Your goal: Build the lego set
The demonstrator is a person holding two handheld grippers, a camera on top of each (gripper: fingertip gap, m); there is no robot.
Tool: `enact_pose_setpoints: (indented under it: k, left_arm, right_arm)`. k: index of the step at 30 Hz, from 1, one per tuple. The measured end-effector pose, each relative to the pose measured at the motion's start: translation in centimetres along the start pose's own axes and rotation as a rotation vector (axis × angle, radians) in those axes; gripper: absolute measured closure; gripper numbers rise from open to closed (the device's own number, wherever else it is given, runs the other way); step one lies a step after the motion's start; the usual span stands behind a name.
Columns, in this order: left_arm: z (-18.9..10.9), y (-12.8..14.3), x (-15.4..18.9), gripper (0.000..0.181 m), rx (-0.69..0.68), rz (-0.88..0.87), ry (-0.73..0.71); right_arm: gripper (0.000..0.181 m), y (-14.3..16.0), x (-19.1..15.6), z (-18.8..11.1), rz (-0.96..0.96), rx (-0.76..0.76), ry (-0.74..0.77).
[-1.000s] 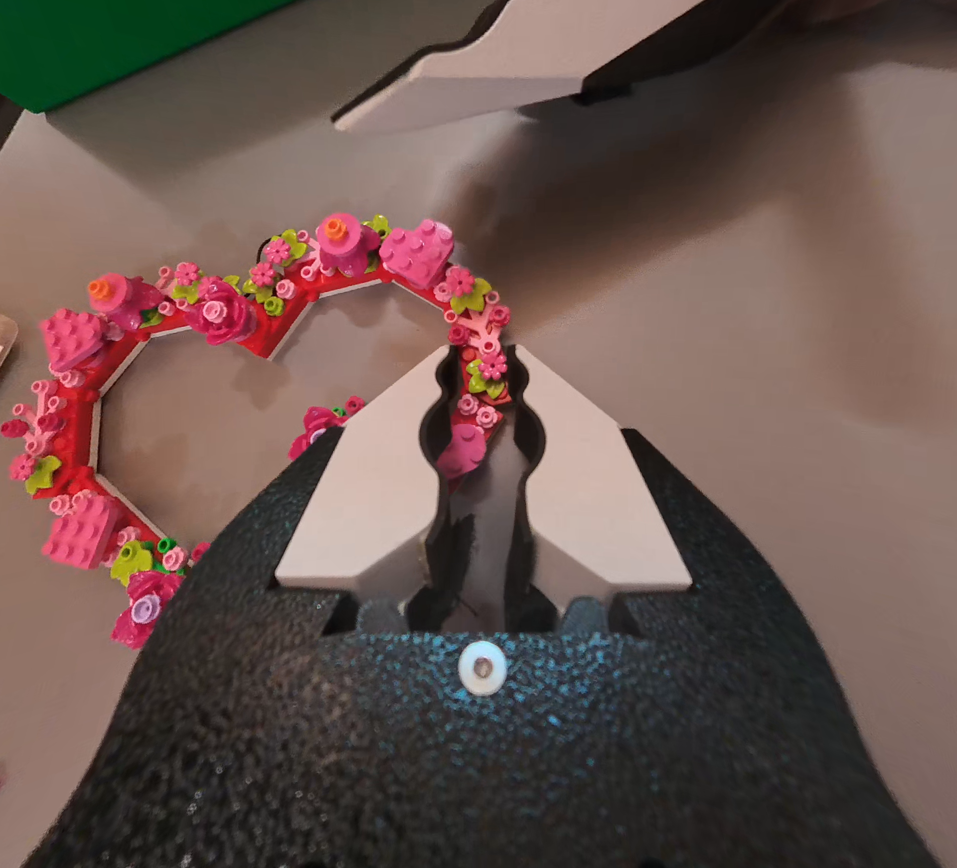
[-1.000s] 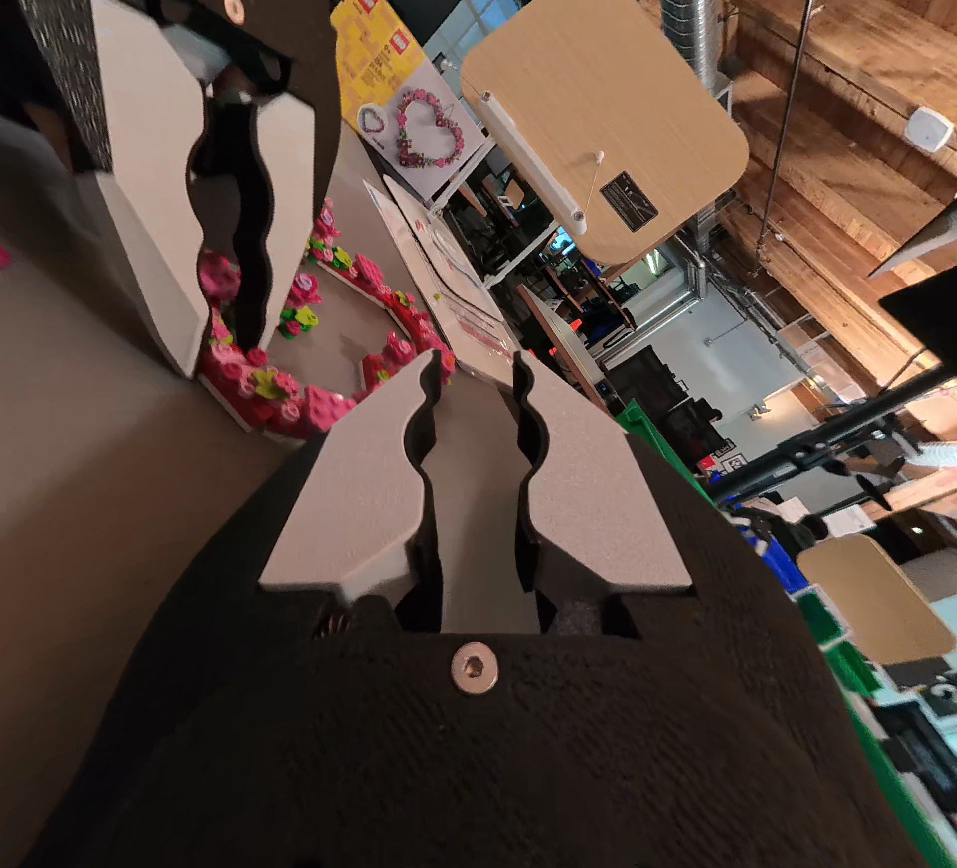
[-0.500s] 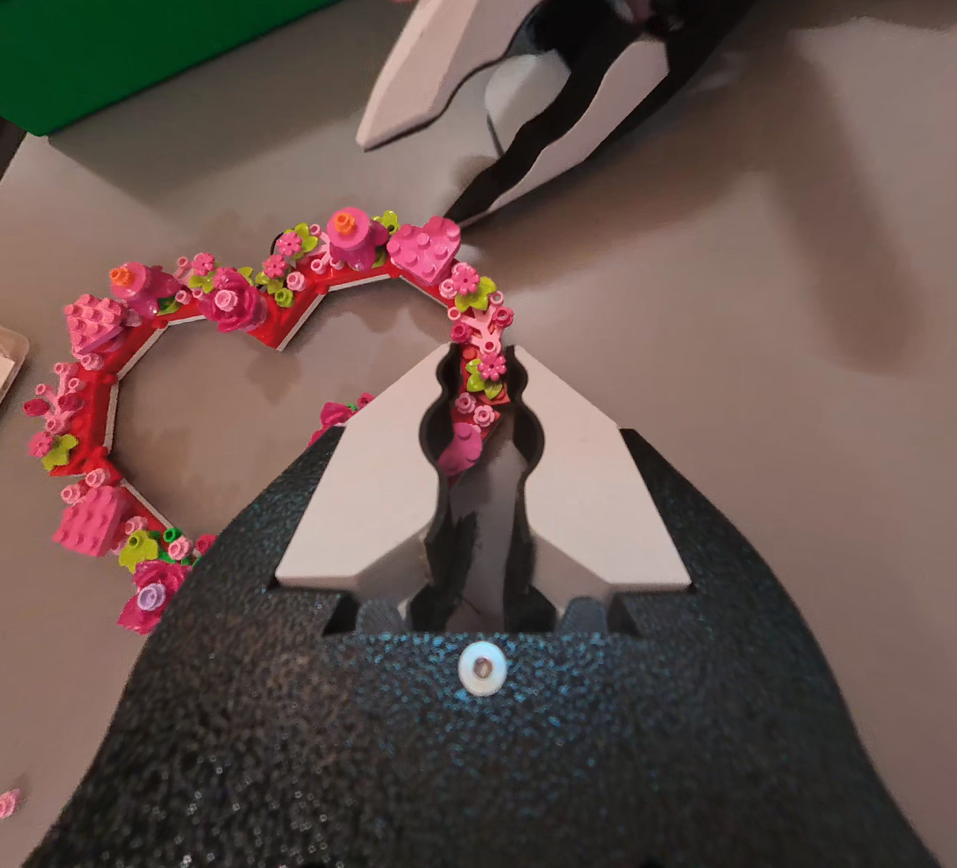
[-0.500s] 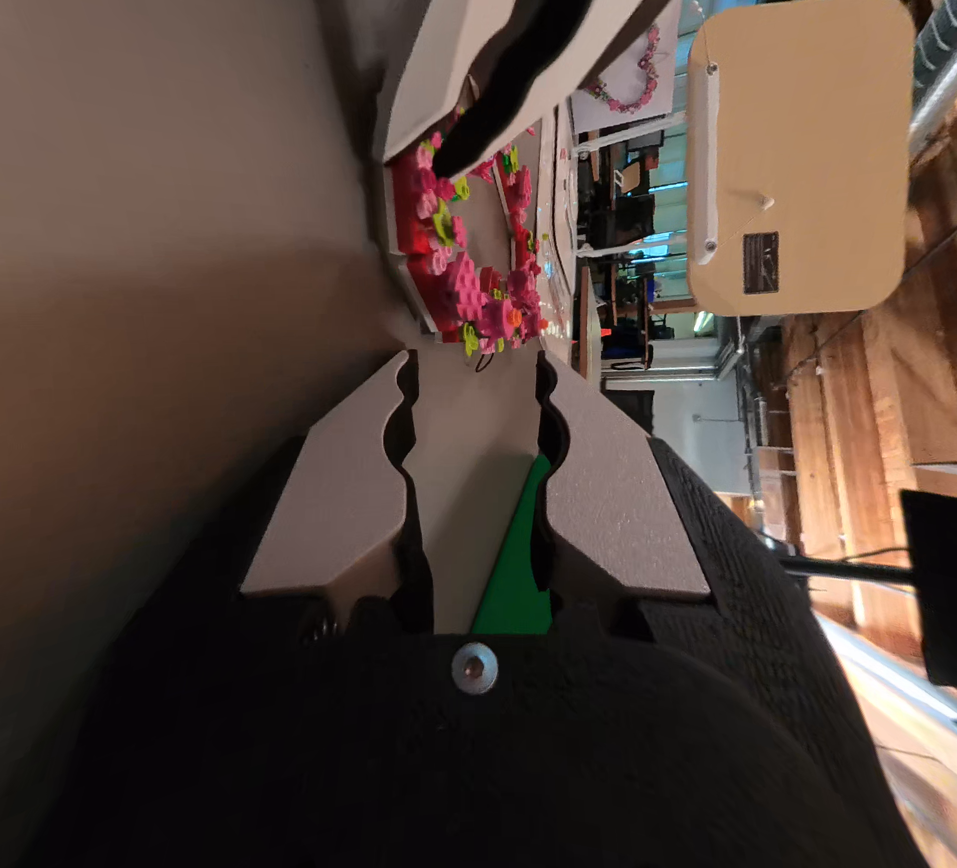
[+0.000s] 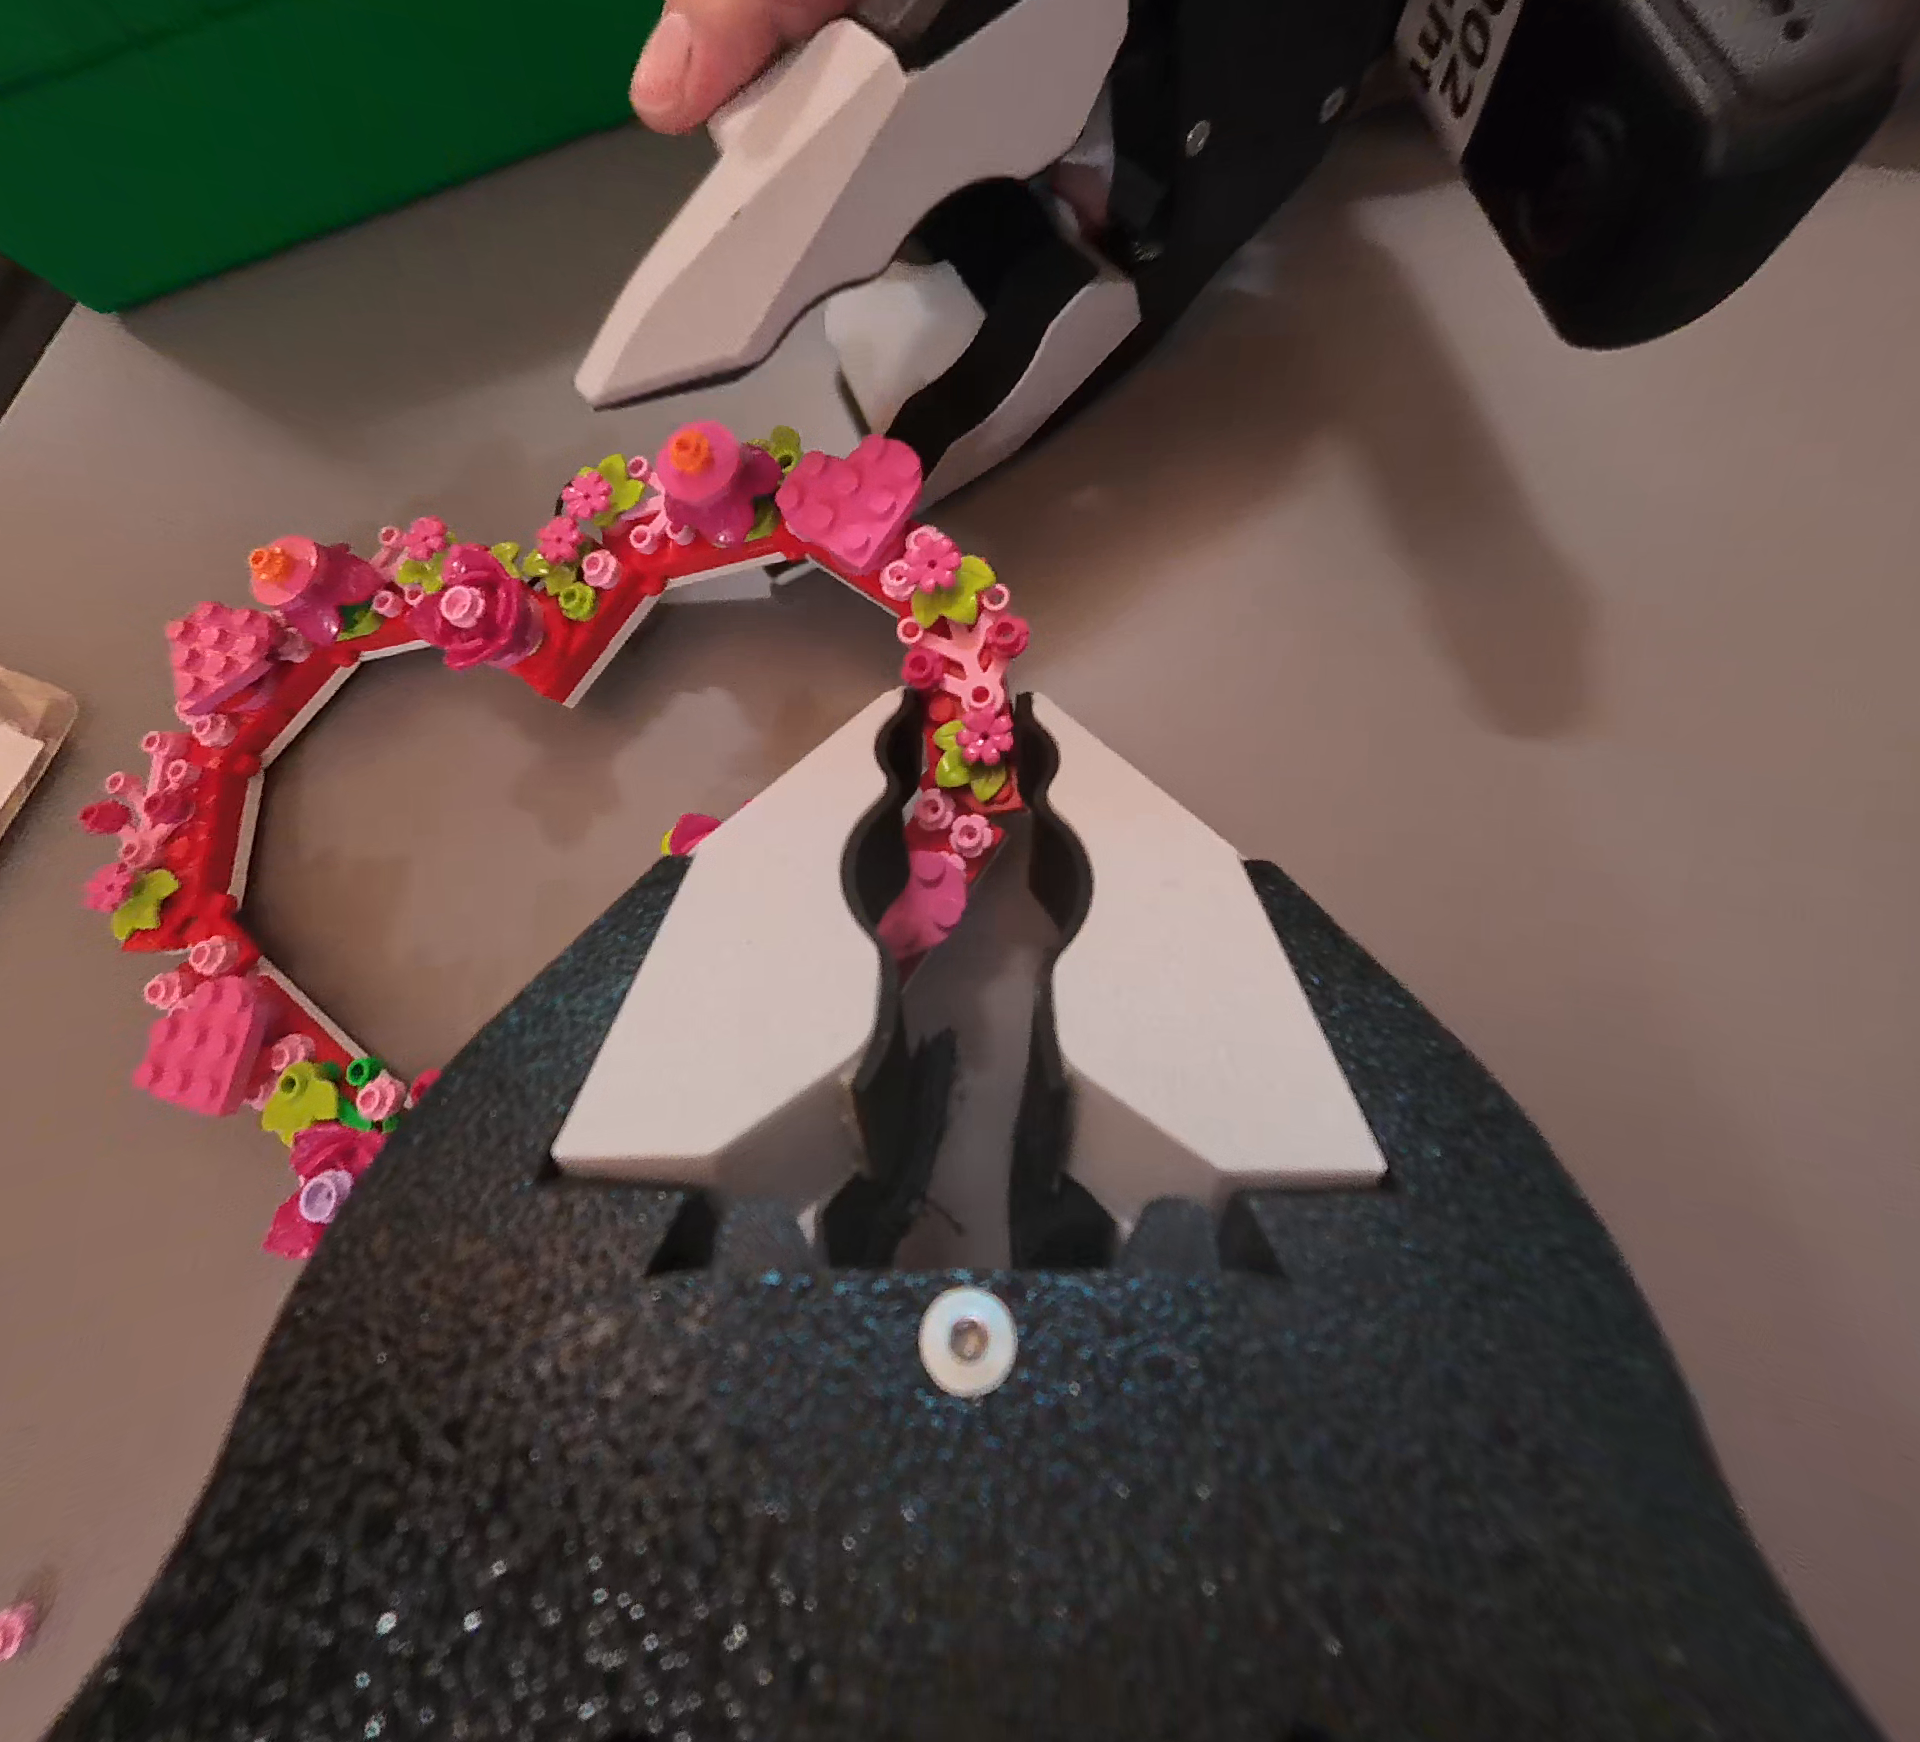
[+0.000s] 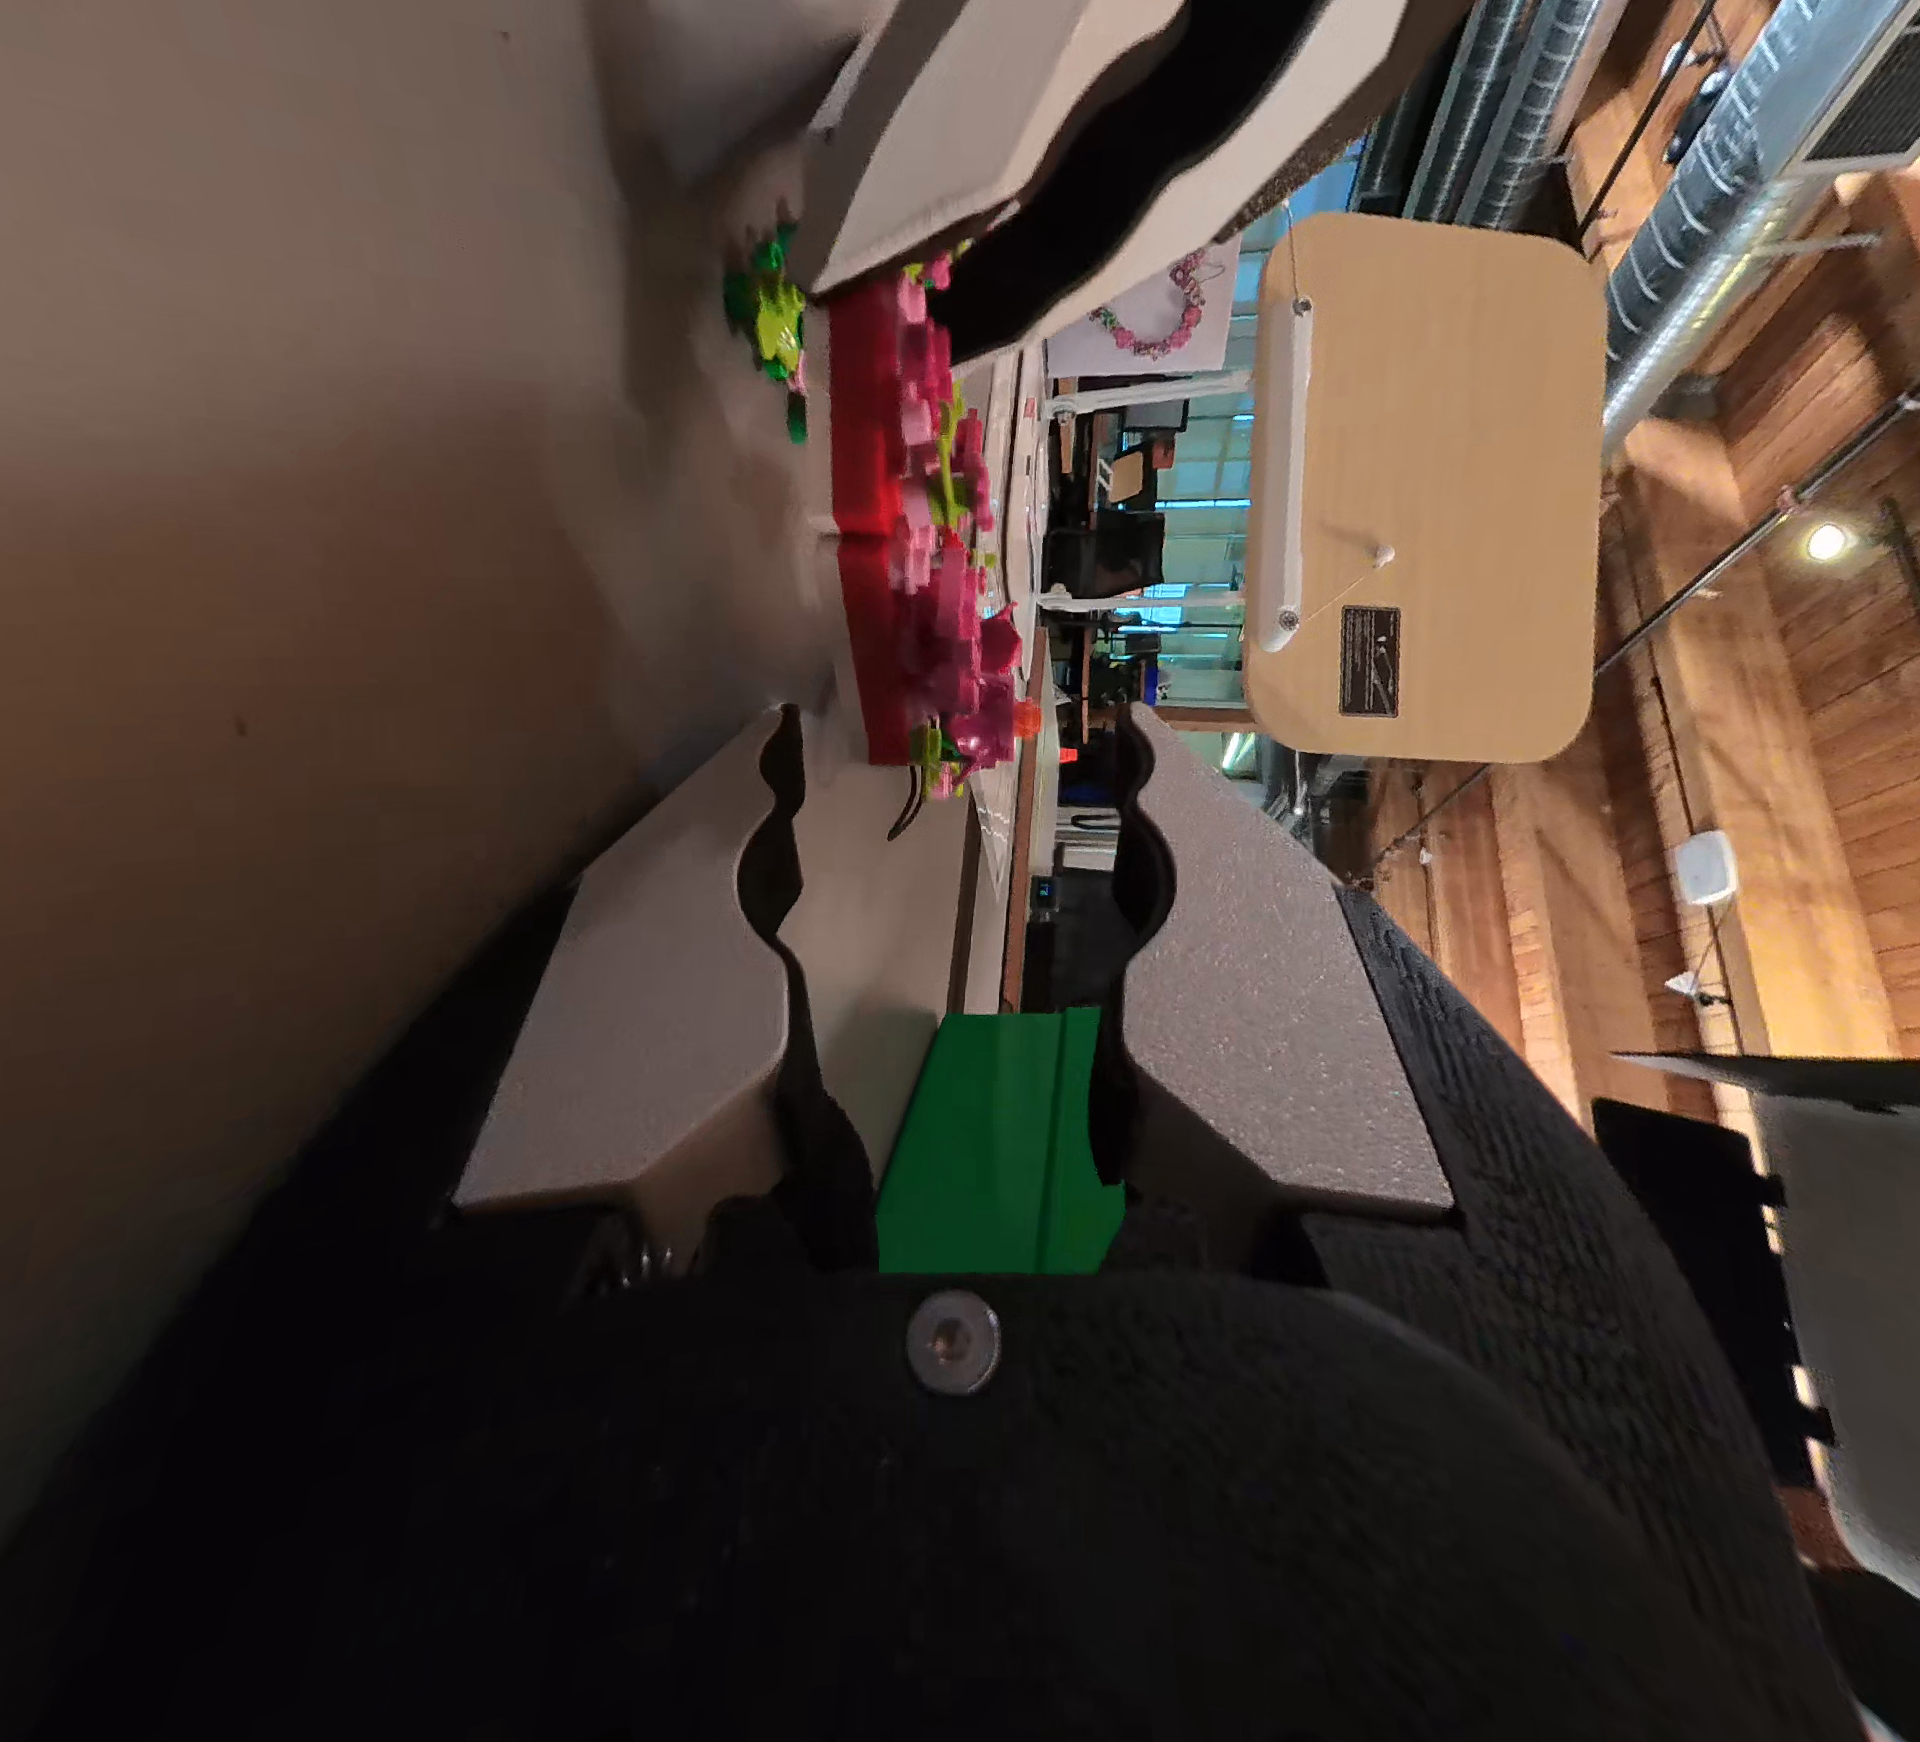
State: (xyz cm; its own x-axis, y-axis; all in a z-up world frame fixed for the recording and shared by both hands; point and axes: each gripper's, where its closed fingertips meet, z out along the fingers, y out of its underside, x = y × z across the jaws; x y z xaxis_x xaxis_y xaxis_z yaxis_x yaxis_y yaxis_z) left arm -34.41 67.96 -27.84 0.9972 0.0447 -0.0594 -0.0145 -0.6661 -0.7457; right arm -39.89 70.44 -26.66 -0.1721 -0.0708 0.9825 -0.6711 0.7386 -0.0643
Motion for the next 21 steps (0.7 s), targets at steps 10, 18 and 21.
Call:
enact_pose_setpoints:
  k: [10, 18, 21]
  left_arm:
    - [0.04, -0.04, -0.03, 0.165, 0.004, -0.004, 0.003]
    - [0.02, 0.11, 0.06, 0.165, -0.002, -0.004, 0.009]
    - [0.05, 0.18, 0.13, 0.165, -0.005, -0.003, 0.012]
  right_arm:
    - [0.147, -0.23, -0.21, 0.27, -0.01, 0.011, 0.014]
    - [0.149, -0.38, -0.33, 0.23, -0.035, 0.008, 0.006]
    - [0.149, -0.45, -0.45, 0.19, -0.037, 0.012, -0.003]
